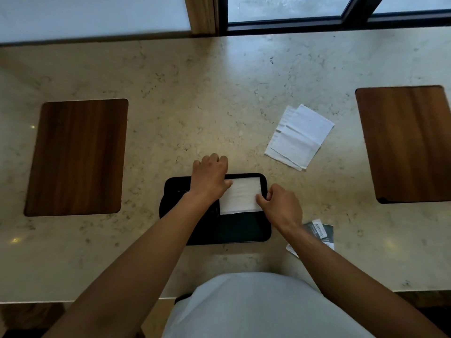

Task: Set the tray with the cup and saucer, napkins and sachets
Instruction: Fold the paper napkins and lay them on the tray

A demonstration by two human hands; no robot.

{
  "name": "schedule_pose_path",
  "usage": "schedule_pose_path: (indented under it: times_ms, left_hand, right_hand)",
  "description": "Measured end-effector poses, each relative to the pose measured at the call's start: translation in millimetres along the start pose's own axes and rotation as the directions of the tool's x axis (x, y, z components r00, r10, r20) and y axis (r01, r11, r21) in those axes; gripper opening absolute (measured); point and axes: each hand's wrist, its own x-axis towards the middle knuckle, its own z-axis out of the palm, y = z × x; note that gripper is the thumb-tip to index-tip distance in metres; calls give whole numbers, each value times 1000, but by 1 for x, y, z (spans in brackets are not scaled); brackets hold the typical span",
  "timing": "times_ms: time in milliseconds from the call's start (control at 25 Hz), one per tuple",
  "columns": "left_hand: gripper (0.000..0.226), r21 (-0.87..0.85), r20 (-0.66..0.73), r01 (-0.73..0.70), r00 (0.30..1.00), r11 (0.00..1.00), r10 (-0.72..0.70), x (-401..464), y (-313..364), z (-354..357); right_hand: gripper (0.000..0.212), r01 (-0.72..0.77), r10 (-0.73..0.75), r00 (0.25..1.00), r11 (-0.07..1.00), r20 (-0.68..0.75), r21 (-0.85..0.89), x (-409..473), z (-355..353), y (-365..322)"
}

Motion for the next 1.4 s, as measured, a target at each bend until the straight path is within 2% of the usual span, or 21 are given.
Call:
schedule_pose_path:
  times_ms: [440,640,840,1160,1240,1400]
  left_hand:
    - [27,29,38,-21,999,999,20,3,3,4]
    - [23,-57,40,-24,999,998,26,1,3,1]
    - [21,-231,37,-58,997,971,69,8,8,-5]
    - [18,-274,67,-167,979,947,192,67,50,-11]
    - [18,-261,59,-202,973,944,224,93,66,-14]
    - [13,-267,-7,-300,951,916,309,144,100,-18]
  right_hand:
    - [35,-14,13,1000,999,16,32,-2,1,3]
    - [36,-16,14,1000,998,19,60,-2,1,3]
    - [36,-34,47,997,977,-57,209,6,-7,4]
    - [11,-54,114,979,946,-170,321,72,-49,31]
    - [6,-52,127,966,949,-227,311,94,-62,45]
    - [12,-40,96,926,987,-365,158,129,-84,71]
